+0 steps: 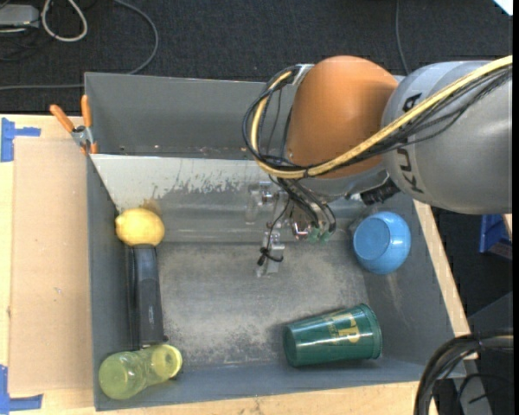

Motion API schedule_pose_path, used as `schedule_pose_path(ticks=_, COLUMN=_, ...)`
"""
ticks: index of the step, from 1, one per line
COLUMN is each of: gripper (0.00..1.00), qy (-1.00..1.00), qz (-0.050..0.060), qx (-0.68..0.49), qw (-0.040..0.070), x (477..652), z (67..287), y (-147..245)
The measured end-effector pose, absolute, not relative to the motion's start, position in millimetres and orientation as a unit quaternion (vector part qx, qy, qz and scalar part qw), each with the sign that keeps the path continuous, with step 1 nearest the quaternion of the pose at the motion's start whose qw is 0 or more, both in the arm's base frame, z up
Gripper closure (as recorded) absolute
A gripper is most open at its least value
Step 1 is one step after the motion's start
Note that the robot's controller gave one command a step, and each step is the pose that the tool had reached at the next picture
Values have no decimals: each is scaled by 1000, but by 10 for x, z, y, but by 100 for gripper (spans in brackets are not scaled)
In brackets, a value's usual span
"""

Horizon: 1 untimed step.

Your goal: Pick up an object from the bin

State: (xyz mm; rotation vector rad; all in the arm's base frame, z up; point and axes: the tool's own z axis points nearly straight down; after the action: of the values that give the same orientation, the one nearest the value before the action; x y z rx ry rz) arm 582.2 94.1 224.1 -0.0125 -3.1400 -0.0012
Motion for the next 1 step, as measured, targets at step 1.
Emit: schedule_pose_path(ticks=1, gripper=0, qy=-1000, qz=0, qx=-4, qw=1, x=5822, z=2241, y=941)
